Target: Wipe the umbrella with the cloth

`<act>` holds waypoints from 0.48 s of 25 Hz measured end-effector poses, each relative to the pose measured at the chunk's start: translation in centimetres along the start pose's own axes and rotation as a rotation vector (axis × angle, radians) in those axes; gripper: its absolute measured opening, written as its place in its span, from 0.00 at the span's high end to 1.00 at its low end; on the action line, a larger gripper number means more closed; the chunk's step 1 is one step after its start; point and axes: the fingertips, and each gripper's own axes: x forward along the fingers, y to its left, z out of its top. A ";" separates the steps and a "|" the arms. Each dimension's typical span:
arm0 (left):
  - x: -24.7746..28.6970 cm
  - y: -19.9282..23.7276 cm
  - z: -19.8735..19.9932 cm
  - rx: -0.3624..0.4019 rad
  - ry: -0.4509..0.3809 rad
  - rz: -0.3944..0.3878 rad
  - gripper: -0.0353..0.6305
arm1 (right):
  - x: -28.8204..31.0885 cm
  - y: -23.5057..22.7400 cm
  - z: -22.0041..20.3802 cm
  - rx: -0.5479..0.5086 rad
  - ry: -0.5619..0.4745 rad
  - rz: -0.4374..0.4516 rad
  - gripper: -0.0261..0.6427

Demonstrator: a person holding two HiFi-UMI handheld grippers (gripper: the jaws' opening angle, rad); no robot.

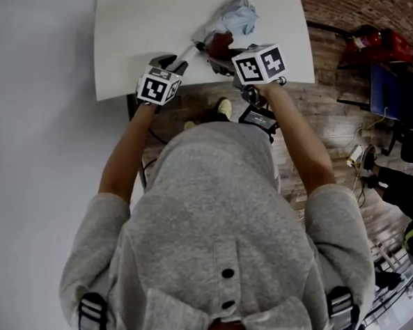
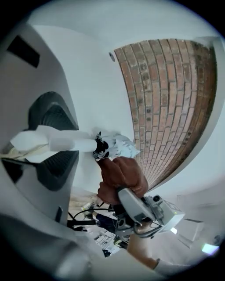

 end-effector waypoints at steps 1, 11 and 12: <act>-1.1 0.6 0.1 -0.009 -0.028 0.020 0.72 | -0.7 0.3 0.4 -0.007 -0.025 -0.019 0.84; -15.5 2.9 6.3 -0.076 -0.362 0.195 0.75 | -10.8 4.7 5.8 -0.122 -0.423 -0.312 0.84; -17.0 2.8 7.2 -0.077 -0.394 0.221 0.85 | -12.0 5.1 6.2 -0.137 -0.468 -0.355 0.83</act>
